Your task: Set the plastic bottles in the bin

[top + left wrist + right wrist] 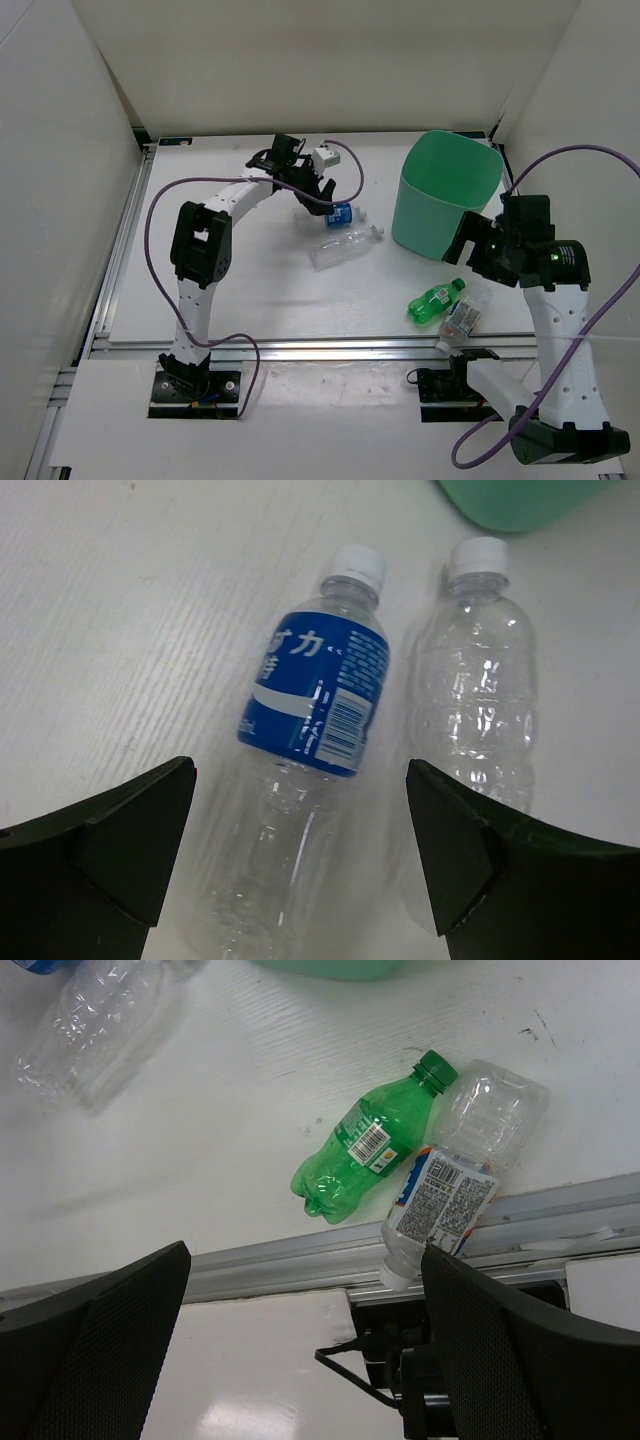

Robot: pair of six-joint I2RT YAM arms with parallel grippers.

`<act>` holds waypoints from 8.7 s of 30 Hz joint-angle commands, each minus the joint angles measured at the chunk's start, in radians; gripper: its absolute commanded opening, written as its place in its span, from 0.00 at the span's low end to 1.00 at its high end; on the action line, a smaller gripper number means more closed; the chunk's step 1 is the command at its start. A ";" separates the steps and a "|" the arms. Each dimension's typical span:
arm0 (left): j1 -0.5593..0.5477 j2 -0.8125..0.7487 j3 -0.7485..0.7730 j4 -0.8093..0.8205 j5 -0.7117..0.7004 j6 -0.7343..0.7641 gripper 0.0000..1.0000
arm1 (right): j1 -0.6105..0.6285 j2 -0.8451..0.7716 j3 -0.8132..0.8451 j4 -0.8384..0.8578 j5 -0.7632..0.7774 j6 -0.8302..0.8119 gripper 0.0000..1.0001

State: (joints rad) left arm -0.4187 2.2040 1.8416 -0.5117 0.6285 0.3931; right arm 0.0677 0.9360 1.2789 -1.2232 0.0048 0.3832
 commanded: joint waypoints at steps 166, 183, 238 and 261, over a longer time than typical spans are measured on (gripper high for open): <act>-0.221 -0.105 -0.259 0.279 -0.277 -0.428 0.49 | 0.014 -0.046 0.071 -0.018 -0.152 0.002 1.00; -0.163 -0.042 0.627 0.279 -0.449 -0.723 0.46 | 0.014 -0.065 0.062 -0.009 -0.134 0.020 1.00; -0.276 -0.820 -0.359 0.492 -0.589 -0.574 1.00 | -0.005 -0.106 -0.291 -0.233 0.202 0.621 1.00; -0.258 -1.078 -0.607 0.363 -0.667 -0.593 1.00 | -0.304 0.199 -0.501 0.017 0.224 0.582 1.00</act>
State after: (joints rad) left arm -0.6819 1.1629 1.2350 -0.1196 -0.0147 -0.2058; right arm -0.2340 1.1076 0.7776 -1.2659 0.2306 0.9726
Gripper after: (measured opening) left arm 0.999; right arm 0.998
